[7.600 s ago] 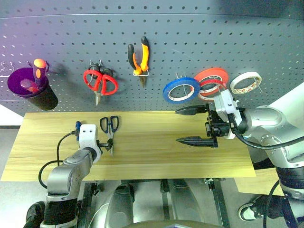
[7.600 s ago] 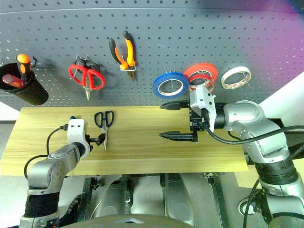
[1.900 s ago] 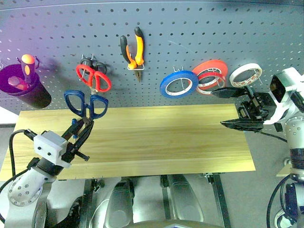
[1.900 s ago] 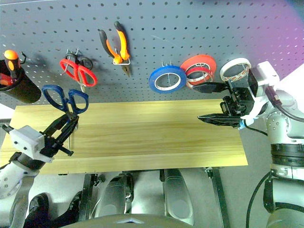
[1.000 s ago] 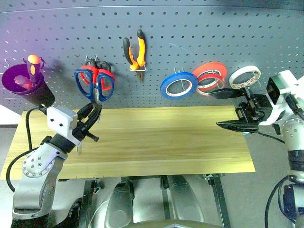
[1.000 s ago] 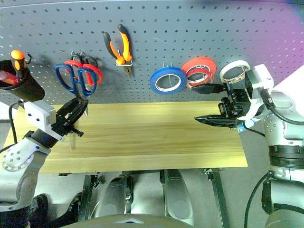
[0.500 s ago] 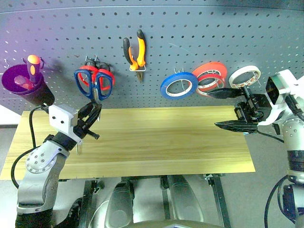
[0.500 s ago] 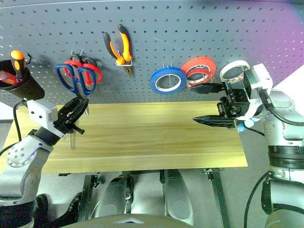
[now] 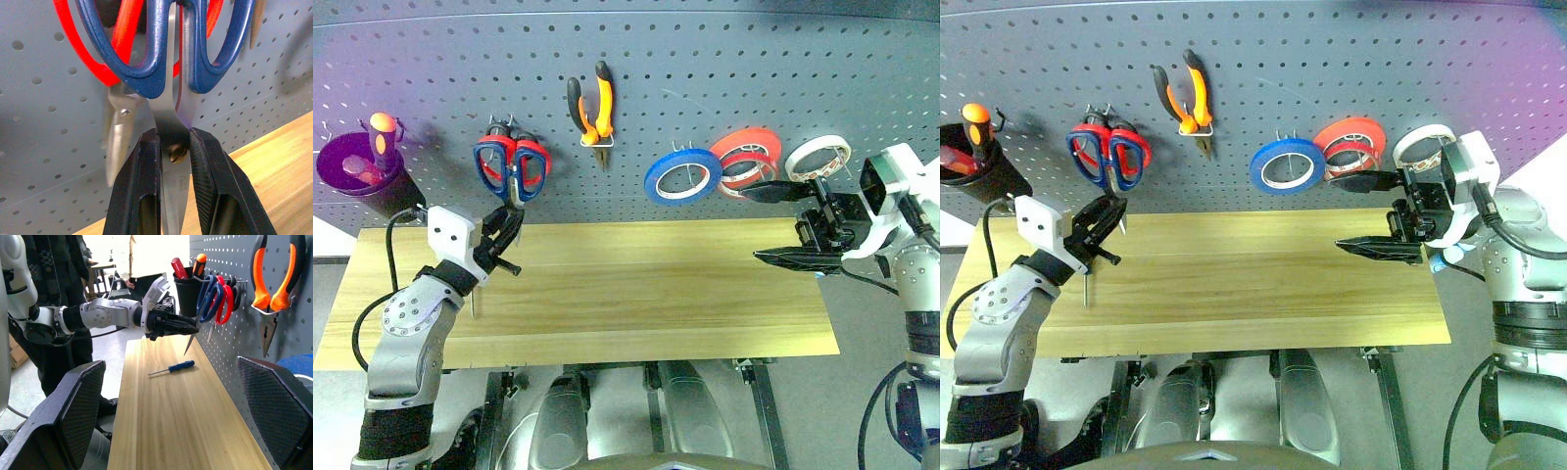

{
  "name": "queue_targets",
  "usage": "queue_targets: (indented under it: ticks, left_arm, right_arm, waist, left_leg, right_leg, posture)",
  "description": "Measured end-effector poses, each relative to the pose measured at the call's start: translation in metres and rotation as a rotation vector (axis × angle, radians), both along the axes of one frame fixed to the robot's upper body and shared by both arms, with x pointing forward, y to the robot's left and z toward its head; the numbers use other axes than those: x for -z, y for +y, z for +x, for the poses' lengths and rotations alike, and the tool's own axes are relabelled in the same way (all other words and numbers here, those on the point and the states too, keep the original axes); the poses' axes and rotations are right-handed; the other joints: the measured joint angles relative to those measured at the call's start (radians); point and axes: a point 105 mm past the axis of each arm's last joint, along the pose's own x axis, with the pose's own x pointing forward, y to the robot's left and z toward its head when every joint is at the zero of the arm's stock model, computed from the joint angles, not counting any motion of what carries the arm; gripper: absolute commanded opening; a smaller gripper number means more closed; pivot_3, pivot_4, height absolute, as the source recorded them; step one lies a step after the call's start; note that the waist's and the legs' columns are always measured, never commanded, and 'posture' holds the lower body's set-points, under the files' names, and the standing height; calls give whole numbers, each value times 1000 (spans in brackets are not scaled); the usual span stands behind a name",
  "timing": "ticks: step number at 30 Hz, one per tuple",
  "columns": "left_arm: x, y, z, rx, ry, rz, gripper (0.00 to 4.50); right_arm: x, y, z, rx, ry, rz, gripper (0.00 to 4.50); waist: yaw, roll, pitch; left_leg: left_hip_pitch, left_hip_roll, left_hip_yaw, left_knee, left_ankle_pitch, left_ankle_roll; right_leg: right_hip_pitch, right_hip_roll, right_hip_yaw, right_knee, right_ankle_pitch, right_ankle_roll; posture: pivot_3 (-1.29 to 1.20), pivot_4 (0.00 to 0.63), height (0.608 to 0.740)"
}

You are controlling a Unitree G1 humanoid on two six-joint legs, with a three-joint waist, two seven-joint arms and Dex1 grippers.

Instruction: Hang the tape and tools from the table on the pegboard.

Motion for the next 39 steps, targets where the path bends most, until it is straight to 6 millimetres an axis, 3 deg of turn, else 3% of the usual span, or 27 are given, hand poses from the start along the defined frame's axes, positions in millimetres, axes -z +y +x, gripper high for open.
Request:
queue_targets:
  ticks: [2, 14, 17, 22, 25, 33, 39]
  left_arm:
    - [0, -1, 4, -16, 2, 28, 532]
    - [9, -3, 6, -6, 40, 44, 4378]
    - [16, -1, 2, -9, 64, 43, 4449]
    - [42, 0, -23, -16, 144, 31, 4449]
    - [47, 5, -34, -43, 160, 28, 4449]
    - [56, 44, -42, -226, 217, -21, 4449]
    - [83, 87, -38, -416, 340, -157, 4449]
  right_arm:
    - [0, 0, 0, 5, 2, 1, 4500]
    - [1, 0, 0, 9, -5, 1, 4500]
    - [1, 0, 0, 8, -7, 1, 4500]
    - [1, 0, 0, 8, -11, 3, 4500]
    - [1, 0, 0, 3, -11, 4, 4500]
    - [5, 3, -4, -43, -3, 17, 4500]
    - [8, 8, -3, -59, -5, 29, 4500]
  waist:
    - [0, 0, 0]
    - [0, 0, 0]
    - [-3, 0, 0]
    - [-4, 0, 0]
    - [-1, 0, 0]
    - [0, 0, 0]
    - [0, 0, 0]
  left_leg:
    - [0, 0, 0, 0, 0, 0]
    - [0, 0, 0, 0, 0, 0]
    - [0, 0, 0, 0, 0, 0]
    - [0, 0, 0, 0, 0, 0]
    - [0, 0, 0, 0, 0, 0]
    - [0, 0, 0, 0, 0, 0]
    - [0, 0, 0, 0, 0, 0]
  right_leg:
    - [0, 0, 0, 0, 0, 0]
    - [0, 0, 0, 0, 0, 0]
    - [0, 0, 0, 0, 0, 0]
    - [0, 0, 0, 0, 0, 0]
    - [0, 0, 0, 0, -1, -1]
    - [0, 0, 0, -1, -2, -3]
    - [0, 0, 0, -1, -2, -2]
  posture:
    - [-108, 265, 733]
    - [-102, 260, 733]
    - [-101, 259, 733]
    - [-91, 262, 733]
    - [-85, 261, 733]
    - [-67, 263, 733]
    - [-60, 275, 733]
